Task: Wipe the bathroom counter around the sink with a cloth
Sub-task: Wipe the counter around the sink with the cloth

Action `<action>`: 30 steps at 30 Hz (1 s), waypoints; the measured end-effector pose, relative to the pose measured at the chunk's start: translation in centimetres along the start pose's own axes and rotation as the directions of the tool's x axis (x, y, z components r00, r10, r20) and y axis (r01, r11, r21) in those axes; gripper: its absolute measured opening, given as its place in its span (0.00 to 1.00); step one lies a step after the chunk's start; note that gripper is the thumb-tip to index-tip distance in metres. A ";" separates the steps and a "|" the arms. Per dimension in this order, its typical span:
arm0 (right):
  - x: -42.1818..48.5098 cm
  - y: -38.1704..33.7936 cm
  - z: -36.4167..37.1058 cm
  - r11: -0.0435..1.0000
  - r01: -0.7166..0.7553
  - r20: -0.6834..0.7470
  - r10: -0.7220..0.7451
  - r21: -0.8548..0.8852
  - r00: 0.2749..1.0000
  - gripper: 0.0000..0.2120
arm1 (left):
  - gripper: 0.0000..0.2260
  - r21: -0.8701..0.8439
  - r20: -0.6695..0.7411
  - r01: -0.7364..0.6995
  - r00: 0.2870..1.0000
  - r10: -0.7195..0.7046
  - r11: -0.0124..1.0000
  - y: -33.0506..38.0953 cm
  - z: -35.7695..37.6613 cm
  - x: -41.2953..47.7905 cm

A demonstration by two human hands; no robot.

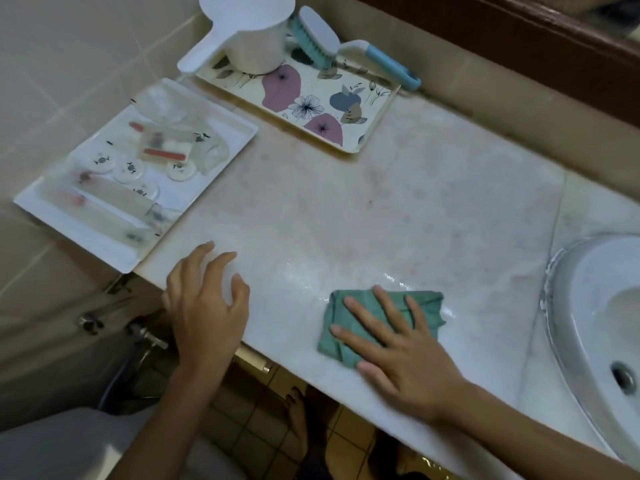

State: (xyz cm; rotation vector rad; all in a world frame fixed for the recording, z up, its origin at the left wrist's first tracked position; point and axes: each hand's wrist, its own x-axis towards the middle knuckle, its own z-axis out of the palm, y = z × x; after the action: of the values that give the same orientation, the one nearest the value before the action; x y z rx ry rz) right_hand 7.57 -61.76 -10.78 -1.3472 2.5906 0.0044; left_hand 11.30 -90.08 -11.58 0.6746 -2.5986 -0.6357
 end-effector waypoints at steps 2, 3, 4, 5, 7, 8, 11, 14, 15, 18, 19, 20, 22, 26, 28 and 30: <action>1.1 4.5 -0.4 0.995 -0.091 -0.017 0.090 -0.035 0.996 0.25 | 0.17 0.035 0.006 0.058 0.998 -0.059 0.998 -1.3 0.6 0.2; 2.7 6.4 -0.8 0.981 -0.195 -0.029 0.195 -0.014 0.980 0.25 | 0.17 0.032 0.001 0.070 0.998 -0.070 0.997 -1.5 1.0 0.2; 4.8 7.9 -1.3 0.948 -0.317 -0.041 0.318 0.029 0.947 0.25 | 0.16 0.017 -0.009 0.080 0.997 -0.080 0.997 -1.6 1.4 0.1; 7.2 8.9 -1.8 0.900 -0.429 -0.045 0.433 0.082 0.900 0.24 | 0.16 -0.002 -0.022 0.095 0.995 -0.095 0.995 -1.7 1.6 0.1; 12.4 9.0 -2.7 0.791 -0.588 -0.039 0.601 0.166 0.798 0.24 | 0.15 -0.018 -0.043 0.121 0.992 -0.122 0.992 -1.8 1.8 0.1; 14.5 8.1 -3.1 0.754 -0.628 -0.034 0.645 0.193 0.763 0.25 | 0.15 -0.014 -0.045 0.131 0.990 -0.131 0.991 -1.8 1.8 0.2; 17.9 2.6 -3.2 0.793 -0.571 -0.040 0.591 0.214 0.806 0.26 | 0.15 -0.016 -0.045 0.147 0.988 -0.147 0.989 -1.7 1.8 0.2; 16.1 -4.4 -2.1 0.918 -0.363 -0.071 0.377 0.161 0.923 0.26 | 0.15 -0.042 -0.061 0.171 0.983 -0.174 0.984 -1.5 1.9 0.2; 14.4 -6.1 -1.7 0.951 -0.276 -0.088 0.289 0.138 0.953 0.26 | 0.15 -0.058 -0.063 0.183 0.980 -0.187 0.981 -1.5 1.9 0.2; 8.1 -6.0 -0.7 0.998 0.030 -0.067 -0.026 0.061 0.997 0.26 | 0.15 -0.078 -0.056 0.183 0.981 -0.187 0.980 -1.3 1.6 0.2; 6.4 -3.8 -0.5 0.992 0.119 -0.050 -0.117 0.032 0.992 0.25 | 0.15 -0.075 -0.050 0.181 0.981 -0.185 0.981 -1.3 1.5 0.2; 5.1 -1.1 -0.5 0.987 0.160 -0.034 -0.160 -0.005 0.987 0.25 | 0.15 -0.072 -0.041 0.183 0.982 -0.186 0.980 -1.3 1.5 0.2; 4.3 5.6 -0.5 0.997 0.049 -0.058 -0.052 -0.056 0.997 0.25 | 0.15 -0.061 -0.017 0.190 0.981 -0.191 0.980 -1.2 1.3 0.3; 6.5 16.2 -2.5 0.678 -0.702 -0.032 0.724 0.219 0.689 0.26 | 0.15 -0.033 0.038 0.188 0.982 -0.187 0.982 -0.9 0.8 0.3; 7.6 14.9 -3.1 0.513 -0.806 0.002 0.843 0.295 0.538 0.26 | 0.15 -0.019 0.075 0.199 0.977 -0.197 0.980 -0.5 0.5 0.5; 7.5 9.8 -2.3 0.552 -0.779 -0.025 0.820 0.296 0.572 0.26 | 0.15 -0.015 0.109 0.229 0.968 -0.226 0.973 0.3 0.2 0.5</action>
State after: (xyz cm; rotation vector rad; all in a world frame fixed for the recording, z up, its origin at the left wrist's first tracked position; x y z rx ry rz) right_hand -4.93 -62.38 -11.00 0.0405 2.9595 -0.2902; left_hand 10.71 -90.08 -11.51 0.9646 -2.6259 -0.7950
